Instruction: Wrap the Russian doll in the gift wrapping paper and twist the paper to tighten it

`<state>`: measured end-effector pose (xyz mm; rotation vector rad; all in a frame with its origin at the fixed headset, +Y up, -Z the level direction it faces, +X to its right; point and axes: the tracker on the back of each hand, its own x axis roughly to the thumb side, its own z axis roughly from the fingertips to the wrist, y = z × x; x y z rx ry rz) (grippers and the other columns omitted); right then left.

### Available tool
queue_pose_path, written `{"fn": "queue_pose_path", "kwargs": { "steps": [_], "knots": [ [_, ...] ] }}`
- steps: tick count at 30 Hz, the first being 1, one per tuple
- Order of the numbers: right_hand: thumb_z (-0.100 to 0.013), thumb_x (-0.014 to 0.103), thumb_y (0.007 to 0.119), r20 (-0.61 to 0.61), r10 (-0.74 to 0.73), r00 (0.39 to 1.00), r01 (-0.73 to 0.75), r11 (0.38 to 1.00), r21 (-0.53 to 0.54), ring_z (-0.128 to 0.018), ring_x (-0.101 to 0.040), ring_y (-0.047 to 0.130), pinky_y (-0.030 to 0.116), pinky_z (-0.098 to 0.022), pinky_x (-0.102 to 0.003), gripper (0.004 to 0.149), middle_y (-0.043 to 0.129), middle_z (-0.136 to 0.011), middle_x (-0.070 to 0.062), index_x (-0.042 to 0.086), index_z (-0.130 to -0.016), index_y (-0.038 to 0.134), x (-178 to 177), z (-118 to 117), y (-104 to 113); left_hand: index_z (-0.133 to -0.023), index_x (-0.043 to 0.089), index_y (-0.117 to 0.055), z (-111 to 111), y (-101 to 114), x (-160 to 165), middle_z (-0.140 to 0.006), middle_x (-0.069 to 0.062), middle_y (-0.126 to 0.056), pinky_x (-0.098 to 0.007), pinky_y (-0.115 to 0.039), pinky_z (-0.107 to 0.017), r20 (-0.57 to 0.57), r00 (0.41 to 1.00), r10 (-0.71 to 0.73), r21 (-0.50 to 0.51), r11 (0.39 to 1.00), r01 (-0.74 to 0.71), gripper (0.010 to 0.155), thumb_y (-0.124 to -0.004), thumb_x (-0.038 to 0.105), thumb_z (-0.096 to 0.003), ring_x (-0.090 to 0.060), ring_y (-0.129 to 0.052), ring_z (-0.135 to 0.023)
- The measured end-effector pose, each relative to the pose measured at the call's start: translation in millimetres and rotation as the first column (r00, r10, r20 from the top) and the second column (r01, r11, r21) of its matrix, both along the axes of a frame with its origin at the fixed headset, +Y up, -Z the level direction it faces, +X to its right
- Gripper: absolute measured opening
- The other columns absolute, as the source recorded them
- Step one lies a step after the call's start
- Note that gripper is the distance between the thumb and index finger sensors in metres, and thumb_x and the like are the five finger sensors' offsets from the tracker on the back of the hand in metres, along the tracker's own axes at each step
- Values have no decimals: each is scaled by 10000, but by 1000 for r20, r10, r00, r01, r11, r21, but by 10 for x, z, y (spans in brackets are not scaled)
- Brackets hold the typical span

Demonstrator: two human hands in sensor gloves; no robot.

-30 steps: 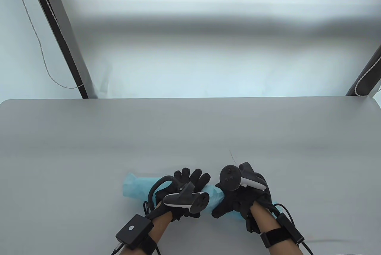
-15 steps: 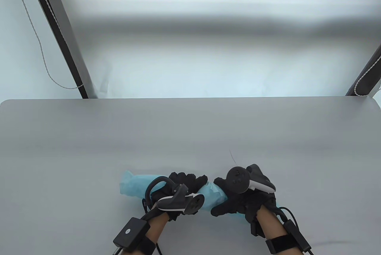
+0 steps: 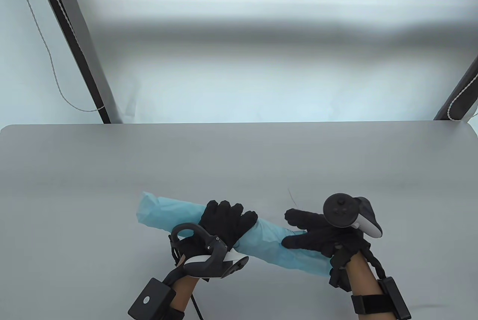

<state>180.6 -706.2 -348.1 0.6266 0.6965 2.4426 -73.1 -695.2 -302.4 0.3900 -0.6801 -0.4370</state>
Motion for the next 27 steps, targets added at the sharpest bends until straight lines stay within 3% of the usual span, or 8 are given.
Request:
{"fn": "queue_pose_path", "kwargs": {
  "steps": [4, 7, 12, 15, 17, 19, 22, 27],
  "knots": [
    [-377, 736, 887, -37, 159, 987, -159, 987, 18, -837, -347, 936, 759, -662, -548, 1344, 589, -1214, -376, -57, -1224, 208, -253, 37, -83, -1110, 352, -251, -2, -12, -21, -1159, -37, -627, -663, -629, -709, -19, 1000, -22, 34, 999, 22, 1117, -978, 693, -334, -373, -772, -1012],
    [-381, 716, 921, 14, 290, 957, -291, 956, 43, -629, -202, 969, 807, -586, -466, 1346, 858, -1019, -181, -87, -1207, 224, -361, 56, -133, -1113, 357, -260, -4, -22, -6, -1156, -40, -638, -656, -636, -707, -39, 999, -32, 37, 999, 34, 1119, -979, 703, -328, -368, -782, -1007],
    [-474, 559, 989, 145, 329, 933, -350, 923, 159, -484, -158, 923, 797, -560, -475, 734, 912, -652, 64, 199, -1060, 730, -487, 72, -176, -1124, 344, -275, -16, -46, 34, -1145, -45, -663, -648, -655, -696, -67, 997, -41, 23, 999, 42, 1121, -966, 722, -327, -358, -805, -991],
    [-524, 438, 982, 240, 193, 952, -246, 945, 217, -726, -287, 908, 705, -682, -610, 457, 906, -780, -15, 257, -918, 837, -463, 88, -198, -1127, 339, -275, -32, -13, 8, -1144, -51, -664, -649, -654, -694, -95, 995, -6, 7, 1000, 7, 1119, -962, 722, -331, -364, -806, -986],
    [-550, 371, 956, 192, 152, 969, -189, 963, 192, -1054, -552, 644, 597, -749, -681, 408, 583, -1209, -309, 204, -898, 825, -434, 88, -217, -1129, 341, -275, -32, 2, 9, -1143, -51, -667, -647, -655, -695, -89, 996, -7, -15, 1000, 6, 1119, -959, 725, -331, -363, -806, -988],
    [-571, 281, 912, 153, 101, 983, -125, 980, 157, -1053, -554, 709, 647, -750, -661, 393, 611, -1216, -325, 149, -915, 778, -388, 84, -214, -1129, 335, -277, -22, 15, 26, -1142, -53, -670, -648, -656, -695, -96, 995, 16, -25, 1000, -19, 1121, -958, 724, -329, -363, -809, -986],
    [-585, 194, 874, 155, 51, 987, -69, 991, 116, -912, -454, 917, 787, -682, -581, 377, 796, -1099, -316, 127, -937, 756, -342, 69, -219, -1130, 333, -278, -11, 25, 48, -1141, -55, -671, -647, -654, -696, -94, 995, 20, -20, 1000, -21, 1118, -957, 723, -332, -365, -809, -985],
    [-602, 341, 846, 119, 153, 981, -170, 975, 146, -443, -125, 1044, 902, -399, -372, 566, 1036, -735, -32, 167, -1103, 648, -383, 47, -199, -1131, 332, -277, -17, 10, 27, -1143, -55, -668, -647, -653, -696, -108, 994, 11, -35, 999, -15, 1120, -957, 723, -331, -366, -809, -985]
  ]
}}
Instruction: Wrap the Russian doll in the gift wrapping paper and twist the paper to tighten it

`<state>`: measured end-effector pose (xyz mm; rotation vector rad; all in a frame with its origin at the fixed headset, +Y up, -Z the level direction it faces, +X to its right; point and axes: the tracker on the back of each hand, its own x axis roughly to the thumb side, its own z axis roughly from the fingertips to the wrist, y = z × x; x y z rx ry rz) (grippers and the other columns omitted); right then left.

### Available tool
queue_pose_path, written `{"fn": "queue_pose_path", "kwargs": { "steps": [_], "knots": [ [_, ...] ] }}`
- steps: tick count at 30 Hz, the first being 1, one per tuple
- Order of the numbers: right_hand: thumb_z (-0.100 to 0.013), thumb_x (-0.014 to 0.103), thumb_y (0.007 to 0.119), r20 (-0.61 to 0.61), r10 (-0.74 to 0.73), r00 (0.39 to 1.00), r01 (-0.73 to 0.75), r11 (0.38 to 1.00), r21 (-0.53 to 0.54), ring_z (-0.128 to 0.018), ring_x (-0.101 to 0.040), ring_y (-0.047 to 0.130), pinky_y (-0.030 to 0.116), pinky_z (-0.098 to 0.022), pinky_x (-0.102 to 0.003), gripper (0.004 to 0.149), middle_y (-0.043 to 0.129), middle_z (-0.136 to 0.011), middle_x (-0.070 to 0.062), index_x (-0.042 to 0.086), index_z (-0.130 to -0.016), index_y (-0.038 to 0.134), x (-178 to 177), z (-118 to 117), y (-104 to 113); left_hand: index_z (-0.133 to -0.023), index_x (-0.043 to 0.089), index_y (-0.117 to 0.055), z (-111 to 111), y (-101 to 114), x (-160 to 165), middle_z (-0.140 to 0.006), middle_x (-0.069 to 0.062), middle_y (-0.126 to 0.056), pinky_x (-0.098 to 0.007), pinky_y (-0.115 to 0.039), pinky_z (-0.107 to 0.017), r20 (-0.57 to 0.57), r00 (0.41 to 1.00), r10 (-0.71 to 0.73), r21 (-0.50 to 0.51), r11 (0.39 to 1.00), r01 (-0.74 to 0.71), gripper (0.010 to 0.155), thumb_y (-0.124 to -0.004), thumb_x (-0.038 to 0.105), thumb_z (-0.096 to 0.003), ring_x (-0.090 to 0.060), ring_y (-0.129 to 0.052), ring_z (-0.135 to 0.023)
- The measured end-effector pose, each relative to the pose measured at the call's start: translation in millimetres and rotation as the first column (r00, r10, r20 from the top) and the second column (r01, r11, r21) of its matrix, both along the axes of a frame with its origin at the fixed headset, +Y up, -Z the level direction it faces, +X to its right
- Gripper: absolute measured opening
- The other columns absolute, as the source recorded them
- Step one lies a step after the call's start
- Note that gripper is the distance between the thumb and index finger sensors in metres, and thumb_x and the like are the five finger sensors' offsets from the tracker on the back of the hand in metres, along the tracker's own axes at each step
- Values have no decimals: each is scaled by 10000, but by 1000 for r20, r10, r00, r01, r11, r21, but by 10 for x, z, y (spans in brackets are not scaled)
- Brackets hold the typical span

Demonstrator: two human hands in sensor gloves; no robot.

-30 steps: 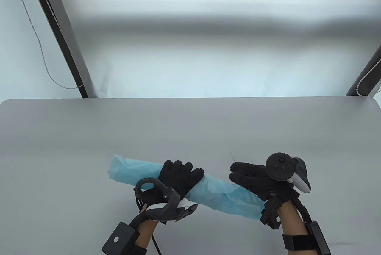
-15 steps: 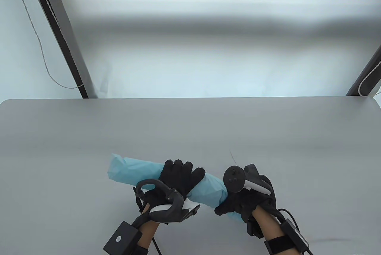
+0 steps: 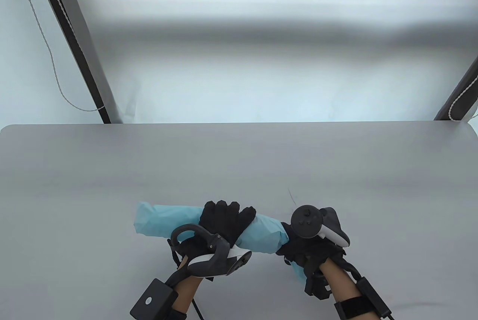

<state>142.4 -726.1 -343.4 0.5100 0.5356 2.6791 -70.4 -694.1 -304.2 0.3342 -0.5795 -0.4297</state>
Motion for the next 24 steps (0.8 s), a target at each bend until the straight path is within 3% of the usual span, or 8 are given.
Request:
{"fn": "queue_pose_path", "kwargs": {
  "steps": [5, 9, 11, 13, 16, 20, 22, 24],
  "knots": [
    [-473, 560, 921, 27, 169, 985, -171, 964, 205, -217, -36, 917, 859, -273, -318, 625, 976, -456, 122, 152, -928, 789, -115, 7, -14, -1133, 326, -283, -38, -42, -12, -1139, -59, -678, -645, -659, -692, -29, 1000, -2, -42, 999, 1, 1120, -953, 726, -329, -364, -818, -978],
    [-449, 587, 933, 63, 159, 985, -170, 945, 281, -248, -26, 913, 859, -297, -313, 711, 952, -492, 138, 140, -967, 738, -152, 6, -62, -1135, 325, -281, -85, -67, -41, -1140, -63, -676, -649, -660, -686, -66, 998, -6, -73, 997, 1, 1121, -953, 722, -330, -373, -818, -975],
    [-472, 608, 901, 18, 138, 990, -139, 965, 220, -403, -62, 935, 855, -414, -350, 880, 928, -664, 83, 93, -1107, 576, -148, 1, -41, -1134, 329, -275, -121, -77, -70, -1143, -67, -671, -650, -654, -688, -92, 996, -7, -93, 996, -1, 1117, -950, 719, -334, -377, -813, -977],
    [-539, 609, 823, -82, 47, 996, -38, 994, 102, -679, -191, 885, 772, -611, -466, 996, 806, -919, -55, 24, -1194, 354, -120, 19, -13, -1130, 335, -265, -159, -75, -102, -1147, -69, -660, -654, -645, -691, -114, 993, -1, -110, 994, -12, 1114, -948, 715, -337, -384, -803, -981],
    [-636, 568, 665, -165, -135, 977, 134, 991, -18, -888, -367, 754, 638, -734, -591, 982, 621, -1102, -249, -46, -1227, 176, -12, 36, 55, -1126, 341, -249, -187, -68, -163, -1153, -74, -647, -658, -633, -696, -130, 991, 26, -124, 991, -42, 1114, -947, 710, -340, -390, -792, -990],
    [-696, 422, 493, -125, -364, 923, 338, 922, -189, -977, -514, 668, 578, -766, -648, 760, 503, -1187, -386, -21, -1234, 190, 140, 12, 103, -1123, 347, -244, -204, -53, -221, -1158, -72, -637, -660, -621, -703, -131, 990, 59, -136, 988, -77, 1114, -951, 704, -339, -387, -779, -1002],
    [-694, 321, 567, -57, -417, 907, 399, 895, -196, -958, -500, 717, 617, -752, -625, 675, 575, -1175, -364, 15, -1229, 294, 186, -10, 118, -1121, 354, -243, -204, -52, -261, -1162, -69, -630, -661, -611, -709, -124, 989, 84, -142, 985, -102, 1113, -954, 700, -338, -385, -769, -1010],
    [-662, 289, 666, -68, -343, 937, 333, 935, -119, -909, -412, 824, 676, -733, -583, 649, 719, -1131, -282, 71, -1216, 410, 200, -23, 133, -1119, 364, -243, -191, -51, -284, -1166, -65, -623, -662, -596, -717, -110, 990, 93, -135, 985, -107, 1114, -962, 694, -336, -383, -756, -1020]
  ]
}}
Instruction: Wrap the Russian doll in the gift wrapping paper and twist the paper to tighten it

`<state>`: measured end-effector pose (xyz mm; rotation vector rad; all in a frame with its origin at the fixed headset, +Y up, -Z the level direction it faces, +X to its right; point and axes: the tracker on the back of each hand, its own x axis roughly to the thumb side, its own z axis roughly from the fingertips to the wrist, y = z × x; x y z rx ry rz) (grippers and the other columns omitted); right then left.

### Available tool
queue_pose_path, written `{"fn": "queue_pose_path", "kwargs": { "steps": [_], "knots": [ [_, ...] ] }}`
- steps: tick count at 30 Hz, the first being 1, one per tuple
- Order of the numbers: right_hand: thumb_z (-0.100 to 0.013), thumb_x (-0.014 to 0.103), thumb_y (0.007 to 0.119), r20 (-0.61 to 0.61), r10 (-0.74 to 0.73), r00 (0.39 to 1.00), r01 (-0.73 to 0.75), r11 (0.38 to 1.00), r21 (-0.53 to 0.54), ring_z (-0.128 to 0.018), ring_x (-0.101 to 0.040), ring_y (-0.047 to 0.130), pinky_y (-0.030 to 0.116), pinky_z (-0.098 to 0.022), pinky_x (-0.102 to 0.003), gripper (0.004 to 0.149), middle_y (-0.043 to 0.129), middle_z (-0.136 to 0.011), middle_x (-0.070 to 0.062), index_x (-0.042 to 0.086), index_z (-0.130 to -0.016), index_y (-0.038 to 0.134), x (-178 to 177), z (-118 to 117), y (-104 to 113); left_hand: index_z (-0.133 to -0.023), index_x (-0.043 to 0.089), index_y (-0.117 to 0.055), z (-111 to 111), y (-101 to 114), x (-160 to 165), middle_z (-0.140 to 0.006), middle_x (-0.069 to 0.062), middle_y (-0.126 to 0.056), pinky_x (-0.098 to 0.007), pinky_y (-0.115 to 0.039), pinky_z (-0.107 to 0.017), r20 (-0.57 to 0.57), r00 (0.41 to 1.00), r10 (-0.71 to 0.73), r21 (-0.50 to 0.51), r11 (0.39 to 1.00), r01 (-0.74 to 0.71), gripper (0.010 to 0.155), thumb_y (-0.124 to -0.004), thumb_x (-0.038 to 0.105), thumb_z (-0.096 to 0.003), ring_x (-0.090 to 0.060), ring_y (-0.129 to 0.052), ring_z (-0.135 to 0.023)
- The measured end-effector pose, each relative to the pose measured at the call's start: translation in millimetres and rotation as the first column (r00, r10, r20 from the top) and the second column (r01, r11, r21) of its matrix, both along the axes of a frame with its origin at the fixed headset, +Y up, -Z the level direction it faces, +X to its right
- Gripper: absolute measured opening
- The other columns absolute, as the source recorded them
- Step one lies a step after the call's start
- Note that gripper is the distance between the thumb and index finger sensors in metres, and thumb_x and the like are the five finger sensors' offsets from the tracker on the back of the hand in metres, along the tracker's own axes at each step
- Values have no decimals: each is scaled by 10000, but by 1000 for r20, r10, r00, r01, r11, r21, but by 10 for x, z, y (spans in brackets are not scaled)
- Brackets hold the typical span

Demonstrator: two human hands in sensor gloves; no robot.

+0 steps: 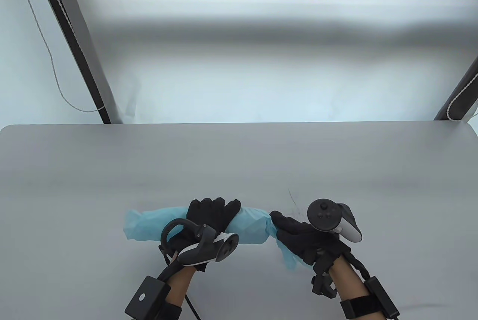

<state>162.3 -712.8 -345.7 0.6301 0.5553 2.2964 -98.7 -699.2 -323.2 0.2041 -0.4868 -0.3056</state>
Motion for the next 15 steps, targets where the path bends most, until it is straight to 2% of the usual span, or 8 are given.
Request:
{"fn": "queue_pose_path", "kwargs": {
  "steps": [1, 3, 9, 11, 13, 15],
  "knots": [
    [-639, 292, 707, 21, 26, 999, -26, 999, 28, -867, -358, 887, 712, -712, -559, 642, 801, -1089, -242, 102, -1207, 475, 5, -5, 2, -1118, 370, -244, 5, -1, -8, -1167, -62, -622, -665, -590, -720, 9, 1000, -5, 9, 1000, 4, 1112, -966, 691, -335, -382, -750, -1023],
    [-612, 307, 767, 16, 46, 999, -46, 999, -18, -790, -295, 935, 741, -688, -528, 665, 866, -1004, -207, 123, -1198, 510, 9, -23, -6, -1115, 377, -239, 10, -7, -29, -1169, -55, -616, -667, -583, -725, 39, 999, -10, 28, 1000, 9, 1115, -969, 690, -334, -376, -744, -1029],
    [-559, 406, 880, 28, 193, 981, -187, 973, -139, -580, -191, 919, 787, -609, -497, 892, 885, -809, -99, -30, -1201, 440, -20, -75, -113, -1119, 369, -236, 77, 32, 49, -1179, -54, -588, -676, -562, -732, 80, 995, -66, 128, 990, 56, 1125, -987, 673, -338, -381, -718, -1040],
    [-541, 441, 927, 49, 281, 958, -272, 952, -140, -501, -138, 906, 817, -554, -468, 928, 883, -746, -9, -57, -1182, 477, -57, -86, -188, -1120, 365, -241, 87, 29, 74, -1177, -56, -592, -676, -566, -730, 86, 994, -67, 135, 989, 55, 1125, -986, 676, -337, -378, -721, -1036],
    [-555, 436, 941, 65, 351, 934, -340, 931, -136, -420, -99, 894, 842, -490, -438, 862, 873, -652, 55, -51, -1150, 553, -112, -93, -236, -1122, 363, -244, 99, 38, 92, -1174, -56, -597, -676, -568, -729, 90, 993, -78, 142, 988, 65, 1126, -986, 679, -336, -377, -724, -1033],
    [-589, 421, 913, 82, 391, 917, -382, 918, -110, -365, -82, 882, 850, -449, -424, 677, 854, -590, 83, 55, -1108, 678, -143, -96, -243, -1123, 366, -249, 103, 42, 99, -1171, -59, -602, -673, -570, -728, 86, 993, -80, 143, 987, 67, 1123, -984, 683, -336, -373, -728, -1031]
  ]
}}
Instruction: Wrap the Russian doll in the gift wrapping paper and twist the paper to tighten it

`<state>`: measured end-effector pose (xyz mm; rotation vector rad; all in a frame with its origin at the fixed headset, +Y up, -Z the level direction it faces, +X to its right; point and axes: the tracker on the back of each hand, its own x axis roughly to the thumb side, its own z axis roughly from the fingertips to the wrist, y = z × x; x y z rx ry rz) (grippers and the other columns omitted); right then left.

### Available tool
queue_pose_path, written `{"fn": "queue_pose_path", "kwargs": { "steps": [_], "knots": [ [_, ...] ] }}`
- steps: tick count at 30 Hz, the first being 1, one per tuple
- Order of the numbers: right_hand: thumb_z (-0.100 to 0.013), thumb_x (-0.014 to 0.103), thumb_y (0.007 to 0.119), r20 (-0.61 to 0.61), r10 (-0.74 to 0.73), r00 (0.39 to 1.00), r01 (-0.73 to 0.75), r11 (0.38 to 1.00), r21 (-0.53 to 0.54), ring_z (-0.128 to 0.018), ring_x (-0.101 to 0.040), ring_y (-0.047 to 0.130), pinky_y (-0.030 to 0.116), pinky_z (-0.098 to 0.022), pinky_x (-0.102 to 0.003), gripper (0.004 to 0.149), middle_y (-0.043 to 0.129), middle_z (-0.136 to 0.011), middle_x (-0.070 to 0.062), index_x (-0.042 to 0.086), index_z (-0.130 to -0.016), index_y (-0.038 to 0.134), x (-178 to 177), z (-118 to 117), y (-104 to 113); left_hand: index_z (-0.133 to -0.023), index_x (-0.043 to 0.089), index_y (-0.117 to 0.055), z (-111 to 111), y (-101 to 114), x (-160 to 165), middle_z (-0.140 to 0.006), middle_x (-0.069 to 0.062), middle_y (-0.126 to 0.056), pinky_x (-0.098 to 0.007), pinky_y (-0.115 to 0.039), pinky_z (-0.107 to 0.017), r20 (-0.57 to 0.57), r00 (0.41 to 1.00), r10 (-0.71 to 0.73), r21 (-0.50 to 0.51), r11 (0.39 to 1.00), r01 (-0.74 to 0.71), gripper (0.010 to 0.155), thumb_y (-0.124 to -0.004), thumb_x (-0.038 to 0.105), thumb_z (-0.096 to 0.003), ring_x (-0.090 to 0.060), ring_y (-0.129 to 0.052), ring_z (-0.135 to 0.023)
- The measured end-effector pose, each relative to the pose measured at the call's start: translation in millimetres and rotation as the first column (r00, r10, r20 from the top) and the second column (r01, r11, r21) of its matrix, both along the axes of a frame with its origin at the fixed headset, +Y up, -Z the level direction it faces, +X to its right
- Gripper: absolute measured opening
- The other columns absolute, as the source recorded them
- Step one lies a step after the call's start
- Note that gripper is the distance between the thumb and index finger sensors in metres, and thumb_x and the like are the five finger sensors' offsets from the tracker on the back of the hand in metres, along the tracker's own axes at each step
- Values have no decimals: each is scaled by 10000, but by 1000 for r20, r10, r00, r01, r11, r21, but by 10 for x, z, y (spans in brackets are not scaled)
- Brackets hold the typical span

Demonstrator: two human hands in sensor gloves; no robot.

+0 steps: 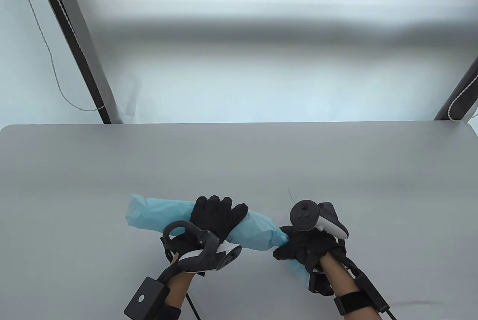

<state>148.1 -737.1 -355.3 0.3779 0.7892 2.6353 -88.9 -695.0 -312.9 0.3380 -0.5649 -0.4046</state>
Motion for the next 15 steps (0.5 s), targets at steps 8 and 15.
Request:
{"fn": "queue_pose_path", "kwargs": {
  "steps": [8, 15],
  "knots": [
    [-629, 262, 803, -33, -38, 999, 46, 946, 320, -1100, -539, 581, 577, -768, -680, 348, 555, -1255, -255, 329, -969, 826, 2, 117, 157, -1125, 366, -249, -30, 35, -31, -1167, -60, -610, -666, -578, -727, -3, 997, 82, -52, 995, -82, 1121, -970, 698, -334, -367, -740, -1023],
    [-638, 219, 763, -27, -109, 994, 112, 960, 255, -585, -209, 1092, 917, -510, -457, 406, 1020, -875, -171, 293, -1036, 750, 50, 99, 148, -1129, 358, -256, -24, 29, -9, -1166, -64, -617, -666, -580, -726, -4, 995, 101, -74, 992, -101, 1121, -970, 697, -334, -367, -747, -1019]
  ]
}}
